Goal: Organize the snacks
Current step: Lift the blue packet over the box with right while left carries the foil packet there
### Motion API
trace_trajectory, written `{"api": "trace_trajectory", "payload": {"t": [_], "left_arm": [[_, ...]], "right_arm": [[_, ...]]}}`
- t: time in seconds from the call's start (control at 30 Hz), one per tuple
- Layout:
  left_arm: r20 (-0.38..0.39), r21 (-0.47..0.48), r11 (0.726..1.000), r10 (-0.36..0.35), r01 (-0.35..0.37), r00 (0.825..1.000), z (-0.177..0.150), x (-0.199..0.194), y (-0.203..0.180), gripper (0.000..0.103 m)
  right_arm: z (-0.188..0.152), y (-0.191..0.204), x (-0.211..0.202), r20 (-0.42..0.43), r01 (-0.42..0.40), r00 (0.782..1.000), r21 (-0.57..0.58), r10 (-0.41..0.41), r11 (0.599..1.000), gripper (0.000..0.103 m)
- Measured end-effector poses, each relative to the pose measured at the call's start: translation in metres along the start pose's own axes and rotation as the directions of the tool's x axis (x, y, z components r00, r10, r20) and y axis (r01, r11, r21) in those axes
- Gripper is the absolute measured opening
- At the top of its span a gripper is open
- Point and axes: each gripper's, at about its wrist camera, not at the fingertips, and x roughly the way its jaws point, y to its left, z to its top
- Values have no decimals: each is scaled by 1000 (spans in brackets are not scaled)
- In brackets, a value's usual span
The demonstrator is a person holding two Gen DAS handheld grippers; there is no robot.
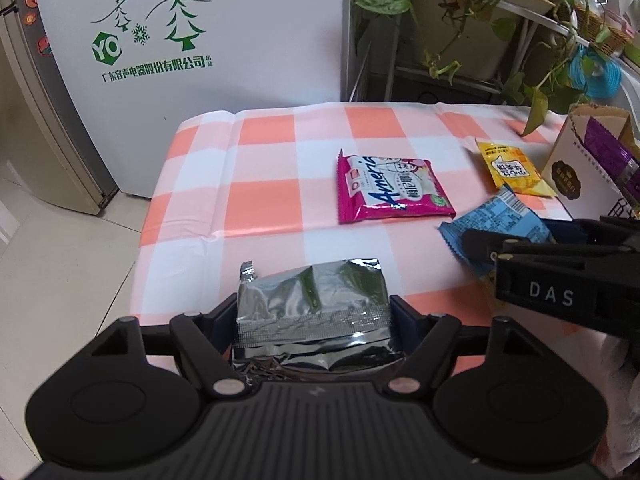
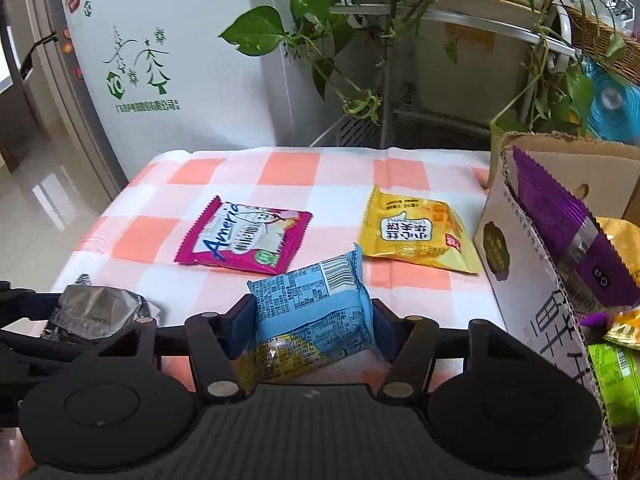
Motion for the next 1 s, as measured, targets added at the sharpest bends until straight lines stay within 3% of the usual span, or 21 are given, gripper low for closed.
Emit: {"api": "trace_trajectory", "payload": {"t": [0.5, 1.0], "left_arm": [[31, -70, 997, 27, -25, 999, 14, -17, 3, 75], [92, -55, 998, 25, -20, 995, 31, -46, -22, 76]], "right_arm": [[17, -2, -24, 47, -37, 998, 10, 36, 999, 66], [42, -23, -74, 110, -43, 993, 22, 40, 999, 66]]}}
